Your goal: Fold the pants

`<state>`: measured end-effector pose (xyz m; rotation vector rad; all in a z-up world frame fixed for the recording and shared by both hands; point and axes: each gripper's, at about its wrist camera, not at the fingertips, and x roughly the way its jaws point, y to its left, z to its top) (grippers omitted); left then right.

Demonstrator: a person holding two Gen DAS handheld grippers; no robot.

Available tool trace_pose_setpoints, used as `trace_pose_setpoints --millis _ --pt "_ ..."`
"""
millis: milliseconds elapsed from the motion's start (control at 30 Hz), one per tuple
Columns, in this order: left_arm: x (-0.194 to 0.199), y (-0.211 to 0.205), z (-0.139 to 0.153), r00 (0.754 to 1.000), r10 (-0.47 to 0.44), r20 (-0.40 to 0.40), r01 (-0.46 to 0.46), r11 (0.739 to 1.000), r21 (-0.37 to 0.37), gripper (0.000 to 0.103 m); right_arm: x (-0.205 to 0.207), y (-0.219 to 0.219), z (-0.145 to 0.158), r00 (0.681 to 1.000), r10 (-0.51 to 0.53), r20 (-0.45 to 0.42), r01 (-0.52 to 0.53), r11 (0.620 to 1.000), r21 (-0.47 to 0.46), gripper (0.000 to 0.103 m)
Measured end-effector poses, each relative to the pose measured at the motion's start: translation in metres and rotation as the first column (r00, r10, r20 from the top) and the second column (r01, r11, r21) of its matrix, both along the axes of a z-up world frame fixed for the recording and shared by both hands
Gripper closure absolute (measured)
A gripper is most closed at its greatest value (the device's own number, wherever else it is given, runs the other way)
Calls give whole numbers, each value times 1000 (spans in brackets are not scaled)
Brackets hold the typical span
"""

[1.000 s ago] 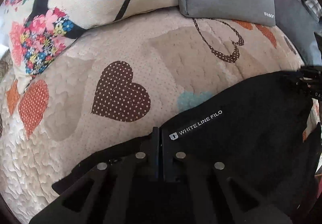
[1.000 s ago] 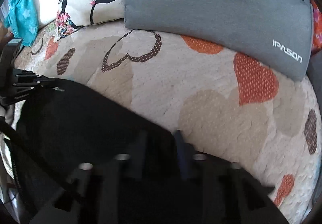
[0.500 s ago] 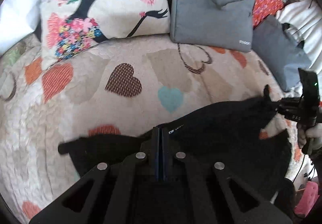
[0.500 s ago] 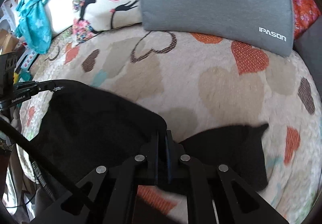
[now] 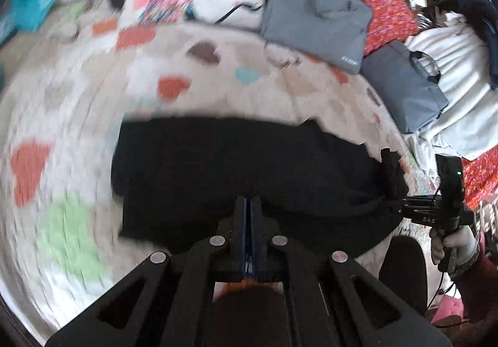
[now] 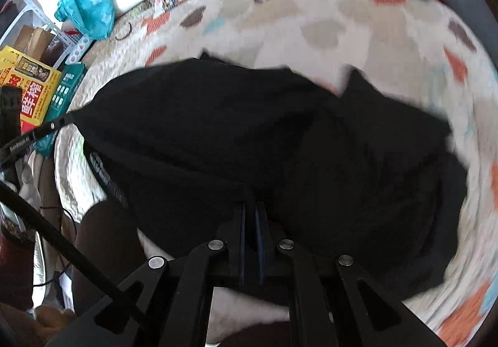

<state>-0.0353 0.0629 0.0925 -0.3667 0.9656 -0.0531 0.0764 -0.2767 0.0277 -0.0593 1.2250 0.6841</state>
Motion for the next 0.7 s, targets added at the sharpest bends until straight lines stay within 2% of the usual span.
trace_pose_setpoints --millis 100,167,200,300,400,467,533,700 --pt "-17 16 -30 990 93 -107 -89 995 39 101 -6 -12 -10 997 -60 -53 61 998 24 92" --pt "-29 29 -39 979 146 -144 -148 989 -2 101 -8 -25 -12 989 -108 -100 115 991 68 88" --pt "-37 36 -41 974 172 -147 -178 984 -24 101 -9 -29 -11 987 -118 -106 126 989 74 83" --pt "-68 55 -29 964 244 -106 -252 965 -69 98 -20 -46 2 986 -151 -76 157 985 73 65" --pt "-100 68 -15 944 324 -56 -328 941 -85 82 -24 -75 20 972 -235 -10 235 969 72 52" --pt "-111 72 -9 935 353 -38 -355 931 -82 74 -24 -98 29 953 -303 16 301 950 81 51" --pt "-119 72 -5 931 363 -24 -364 928 -86 72 -21 -113 36 934 -353 46 350 935 62 51" --pt "-107 43 -1 945 325 -25 -326 945 -27 70 1 -111 51 910 -387 145 380 922 75 50"
